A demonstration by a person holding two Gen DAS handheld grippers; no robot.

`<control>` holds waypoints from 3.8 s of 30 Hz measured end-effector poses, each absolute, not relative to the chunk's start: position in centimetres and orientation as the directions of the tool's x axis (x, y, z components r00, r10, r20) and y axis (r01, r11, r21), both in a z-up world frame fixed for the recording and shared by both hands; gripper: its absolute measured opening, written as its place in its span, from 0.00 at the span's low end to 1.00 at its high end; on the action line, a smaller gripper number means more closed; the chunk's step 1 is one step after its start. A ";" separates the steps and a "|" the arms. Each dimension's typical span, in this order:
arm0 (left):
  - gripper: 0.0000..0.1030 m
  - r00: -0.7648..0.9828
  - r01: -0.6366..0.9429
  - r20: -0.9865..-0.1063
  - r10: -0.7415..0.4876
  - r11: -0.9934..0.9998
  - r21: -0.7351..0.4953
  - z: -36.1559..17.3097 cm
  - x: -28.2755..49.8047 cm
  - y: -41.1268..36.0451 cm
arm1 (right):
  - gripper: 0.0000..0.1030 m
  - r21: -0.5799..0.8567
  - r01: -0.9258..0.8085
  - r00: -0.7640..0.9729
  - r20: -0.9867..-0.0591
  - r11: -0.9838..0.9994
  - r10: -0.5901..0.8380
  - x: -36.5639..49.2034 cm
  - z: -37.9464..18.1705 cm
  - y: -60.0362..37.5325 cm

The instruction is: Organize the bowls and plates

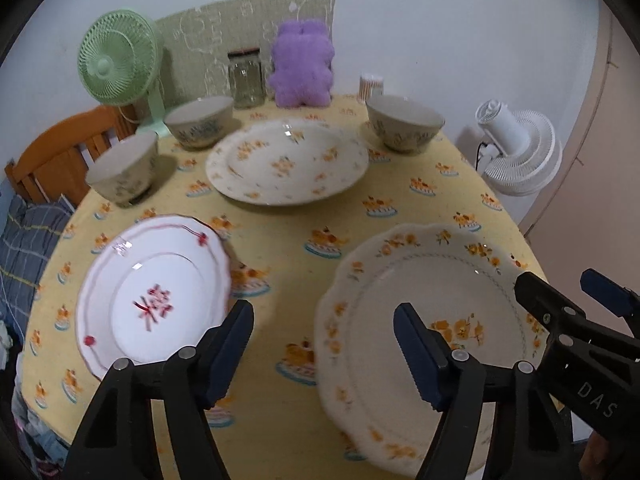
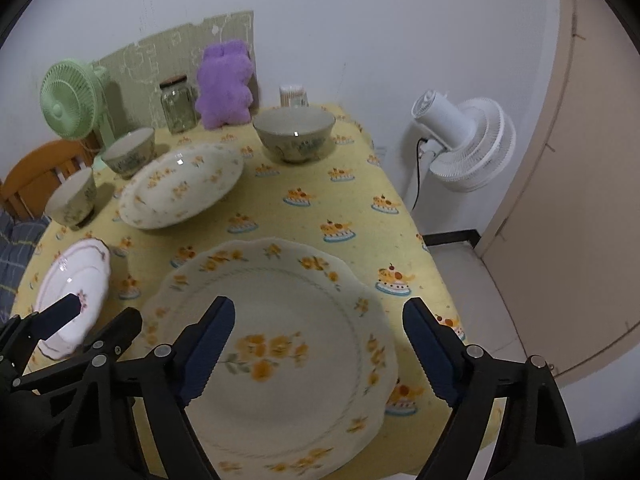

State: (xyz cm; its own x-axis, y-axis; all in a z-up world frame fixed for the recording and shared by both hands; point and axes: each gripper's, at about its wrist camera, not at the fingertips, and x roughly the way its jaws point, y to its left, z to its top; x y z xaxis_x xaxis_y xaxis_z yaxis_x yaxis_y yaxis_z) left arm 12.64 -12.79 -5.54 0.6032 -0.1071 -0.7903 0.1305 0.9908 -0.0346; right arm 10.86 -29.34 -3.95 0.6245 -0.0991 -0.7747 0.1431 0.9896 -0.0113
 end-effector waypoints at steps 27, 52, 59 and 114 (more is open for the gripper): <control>0.57 0.458 0.055 -0.888 -0.042 0.998 -0.018 -10.3 16.2 -15.3 | 0.51 0.025 0.109 0.426 -0.904 0.994 -0.024 15.6 -10.9 -32.6; 0.59 0.455 0.036 -0.890 -0.010 0.999 0.008 -10.4 18.7 -12.7 | 0.53 0.031 0.106 0.422 -0.906 0.994 -0.017 19.5 -11.2 -29.6; 0.78 0.490 0.075 -0.870 -0.048 0.997 -0.012 -9.4 18.4 -12.9 | 0.64 0.050 0.090 0.452 -0.892 0.995 0.004 19.2 -10.2 -29.5; 0.92 0.654 0.087 -0.756 -0.043 0.996 0.019 0.9 25.3 -3.4 | 0.83 0.057 0.100 0.648 -0.761 0.993 -0.022 24.5 1.8 -18.5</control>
